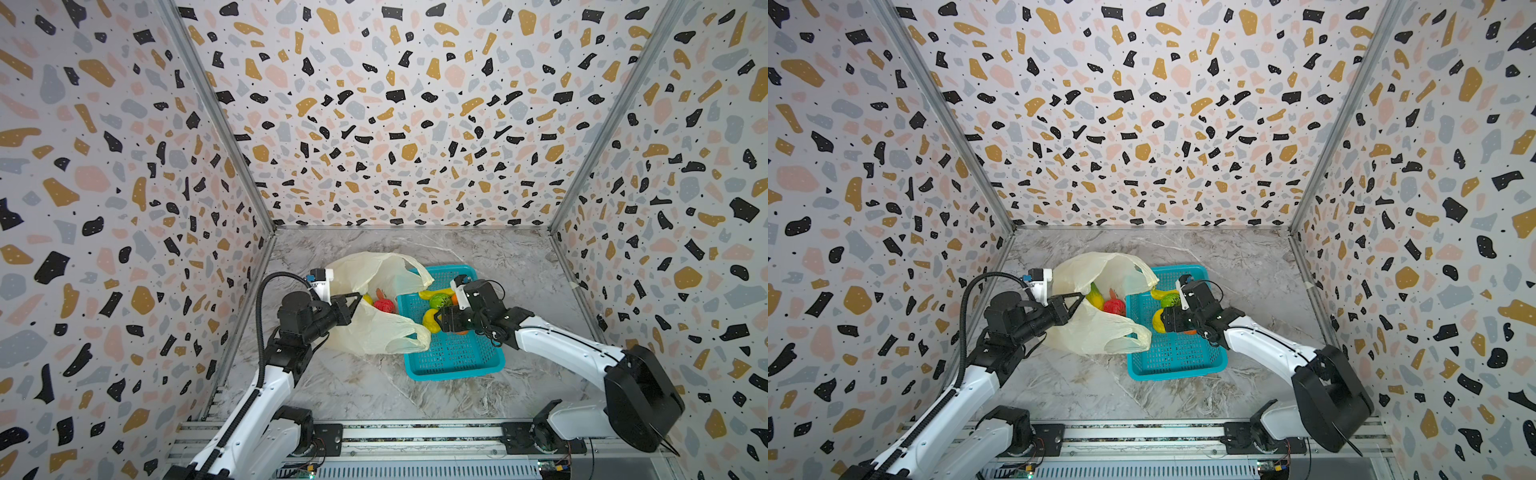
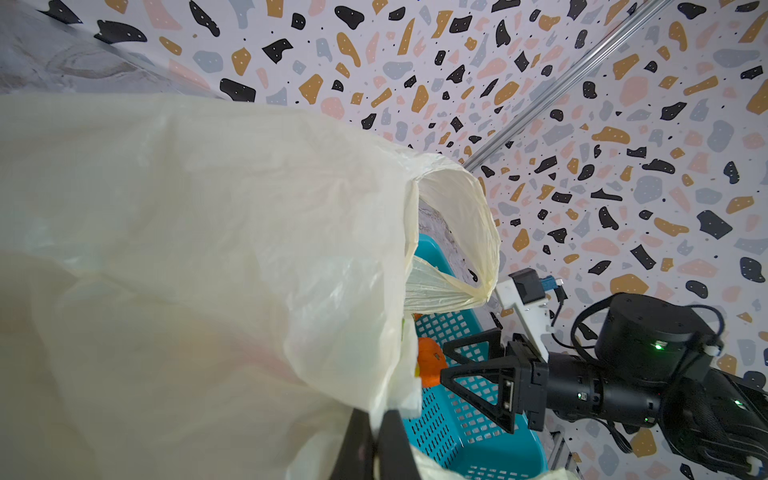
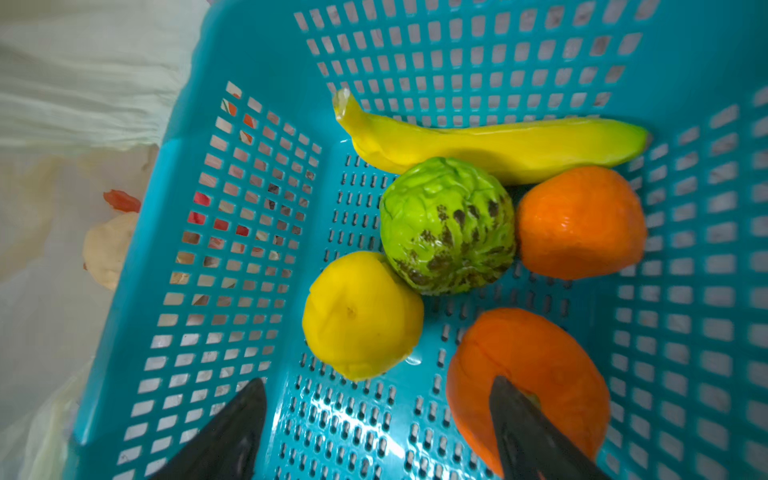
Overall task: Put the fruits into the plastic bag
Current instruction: 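Reach the right gripper to the yellow round fruit and grasp it, then carry the yellow fruit into the bag with the right gripper and release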
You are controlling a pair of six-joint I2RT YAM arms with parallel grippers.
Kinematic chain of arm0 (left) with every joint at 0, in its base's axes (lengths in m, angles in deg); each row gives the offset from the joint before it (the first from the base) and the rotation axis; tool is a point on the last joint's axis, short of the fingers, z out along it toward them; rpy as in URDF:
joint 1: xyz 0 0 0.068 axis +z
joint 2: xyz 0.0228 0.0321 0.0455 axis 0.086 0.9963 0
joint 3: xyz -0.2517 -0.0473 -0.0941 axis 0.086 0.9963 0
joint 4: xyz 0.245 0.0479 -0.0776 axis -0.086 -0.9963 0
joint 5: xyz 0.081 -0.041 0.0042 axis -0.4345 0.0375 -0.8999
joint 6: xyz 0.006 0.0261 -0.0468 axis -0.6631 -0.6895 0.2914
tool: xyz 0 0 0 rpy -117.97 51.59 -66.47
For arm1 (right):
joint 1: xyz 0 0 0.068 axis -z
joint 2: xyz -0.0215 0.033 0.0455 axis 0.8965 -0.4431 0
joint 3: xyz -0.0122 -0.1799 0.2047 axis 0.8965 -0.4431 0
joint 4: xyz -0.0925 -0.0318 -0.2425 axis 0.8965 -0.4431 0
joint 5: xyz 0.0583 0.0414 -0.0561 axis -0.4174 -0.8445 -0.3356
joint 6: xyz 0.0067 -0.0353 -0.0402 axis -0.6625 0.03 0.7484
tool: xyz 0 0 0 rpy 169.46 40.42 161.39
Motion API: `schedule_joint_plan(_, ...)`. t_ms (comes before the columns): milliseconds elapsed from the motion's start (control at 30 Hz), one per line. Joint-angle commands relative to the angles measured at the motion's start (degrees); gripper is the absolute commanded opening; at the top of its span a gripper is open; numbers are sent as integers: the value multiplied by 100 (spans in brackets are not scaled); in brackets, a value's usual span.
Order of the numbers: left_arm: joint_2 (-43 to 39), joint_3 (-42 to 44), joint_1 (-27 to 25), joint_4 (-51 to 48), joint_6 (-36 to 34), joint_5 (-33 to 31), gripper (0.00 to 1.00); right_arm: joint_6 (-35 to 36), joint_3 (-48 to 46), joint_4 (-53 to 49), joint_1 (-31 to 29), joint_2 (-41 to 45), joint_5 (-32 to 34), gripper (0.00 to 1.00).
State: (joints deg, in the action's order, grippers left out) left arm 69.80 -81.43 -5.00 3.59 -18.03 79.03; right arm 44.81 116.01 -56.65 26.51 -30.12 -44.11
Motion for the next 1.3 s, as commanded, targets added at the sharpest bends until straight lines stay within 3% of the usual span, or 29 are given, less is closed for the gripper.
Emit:
schedule_joint_plan(0,-27,-65,-15,152,-59,7,0,234,428,-106,-105,-338,-81,84)
schedule_joint_plan(300,-25,-61,-16,135,-102,7,0,477,1148,-620,-434,-1585,451,74)
schedule_joint_plan(433,-20,-57,-17,140,-102,7,0,489,1188,-597,-535,-1696,615,55)
schedule_joint_plan(533,-30,-70,-17,121,-105,15,0,444,1121,-546,-535,-1524,621,50)
schedule_joint_plan(767,-15,-73,-17,138,-108,15,0,381,792,-521,-535,-572,366,48)
schedule_joint_plan(1033,-7,-35,-17,196,-95,35,0,272,429,-79,-557,475,-595,48)
schedule_joint_plan(1267,-6,-45,-17,204,-75,50,0,283,558,643,-764,469,-1168,48)
